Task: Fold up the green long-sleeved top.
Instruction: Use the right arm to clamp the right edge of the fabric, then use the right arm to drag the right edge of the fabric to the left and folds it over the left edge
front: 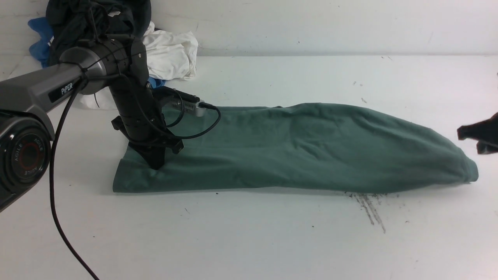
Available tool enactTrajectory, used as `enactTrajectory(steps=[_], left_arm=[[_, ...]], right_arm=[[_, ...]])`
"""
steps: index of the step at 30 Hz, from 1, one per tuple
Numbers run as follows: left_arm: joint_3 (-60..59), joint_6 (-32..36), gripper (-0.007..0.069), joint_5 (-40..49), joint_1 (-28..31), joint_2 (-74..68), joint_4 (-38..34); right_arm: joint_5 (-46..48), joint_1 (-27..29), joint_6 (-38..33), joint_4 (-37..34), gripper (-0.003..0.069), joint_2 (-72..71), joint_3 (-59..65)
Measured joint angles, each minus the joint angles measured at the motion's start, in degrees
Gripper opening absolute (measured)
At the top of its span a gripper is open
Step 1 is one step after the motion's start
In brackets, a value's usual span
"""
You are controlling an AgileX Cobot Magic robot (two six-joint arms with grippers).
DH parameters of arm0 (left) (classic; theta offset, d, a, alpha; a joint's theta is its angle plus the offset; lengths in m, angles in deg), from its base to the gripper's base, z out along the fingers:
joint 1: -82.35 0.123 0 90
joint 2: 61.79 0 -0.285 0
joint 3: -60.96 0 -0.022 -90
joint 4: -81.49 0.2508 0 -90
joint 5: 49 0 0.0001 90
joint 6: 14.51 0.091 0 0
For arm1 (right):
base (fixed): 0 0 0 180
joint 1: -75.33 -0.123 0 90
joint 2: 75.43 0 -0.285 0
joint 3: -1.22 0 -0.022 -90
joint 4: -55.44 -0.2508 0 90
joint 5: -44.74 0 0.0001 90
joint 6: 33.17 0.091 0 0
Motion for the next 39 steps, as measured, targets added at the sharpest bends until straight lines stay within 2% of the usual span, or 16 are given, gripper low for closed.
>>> enactTrajectory(steps=[4, 5, 6, 8, 9, 11, 13, 18, 23, 28, 29, 30, 31, 32, 34, 39], left_arm=[[0.0, 0.4, -0.0008, 0.0, 0.3, 0.1, -0.7], [0.0, 0.4, -0.0008, 0.0, 0.3, 0.1, -0.7], [0.0, 0.4, -0.0008, 0.0, 0.3, 0.1, -0.9], [0.0, 0.4, -0.0008, 0.0, 0.3, 0.1, -0.9], [0.0, 0.4, -0.0008, 0.0, 0.3, 0.1, -0.9], [0.0, 0.4, -0.0008, 0.0, 0.3, 0.1, -1.0], [0.0, 0.5, -0.0008, 0.0, 0.4, 0.1, -1.0], [0.0, 0.6, -0.0008, 0.0, 0.4, 0.1, -1.1], [0.0, 0.8, -0.0008, 0.0, 0.4, 0.1, -1.1], [0.0, 0.8, -0.0008, 0.0, 0.4, 0.1, -1.1], [0.0, 0.8, -0.0008, 0.0, 0.4, 0.1, -1.1], [0.0, 0.8, -0.0008, 0.0, 0.4, 0.1, -1.1], [0.0, 0.8, -0.0008, 0.0, 0.4, 0.3, -1.1], [0.0, 0.8, -0.0008, -0.1, 0.4, 0.3, -1.1], [-0.1, 0.8, -0.0008, -0.2, 0.4, 0.7, -1.1], [-0.1, 1.0, -0.0008, -0.4, 0.5, 4.3, -0.6]], right_arm=[[3.6, 0.6, -3.3, -3.9, 0.0131, 0.9, -5.8], [3.6, 0.6, -3.4, -3.9, 0.0131, 0.9, -6.0], [5.3, 0.6, -4.9, -6.6, 0.0235, 2.7, -7.5], [6.2, 0.6, -6.1, -8.6, 0.0326, 4.7, -8.3], [6.2, 0.6, -6.1, -8.9, 0.0337, 4.9, -8.4], [6.8, 0.6, -6.6, -10.8, 0.0467, 7.4, -8.6], [6.9, 0.6, -6.6, -11.5, 0.0550, 9.5, -8.7], [6.7, 0.6, -6.7, -13.1, 0.0615, 13.1, -8.9], [8.0, 0.0, -8.7, -14.9, 0.0570, 13.4, -9.5], [12.1, -1.8, -11.9, -15.1, 0.0424, 13.7, -10.6], [13.6, -2.3, -12.5, -15.1, 0.0332, 13.8, -11.2], [14.0, -2.3, -12.6, -15.1, 0.0308, 13.8, -11.3], [15.6, -2.5, -12.8, -15.1, 0.0202, 13.8, -11.6], [15.8, -2.5, -12.9, -15.1, 0.0189, 13.8, -11.7], [17.4, -2.5, -13.1, -14.0, 0.0056, 13.0, -12.3], [18.7, -2.5, -12.1, -8.3, 0.0020, 7.3, -12.4]])
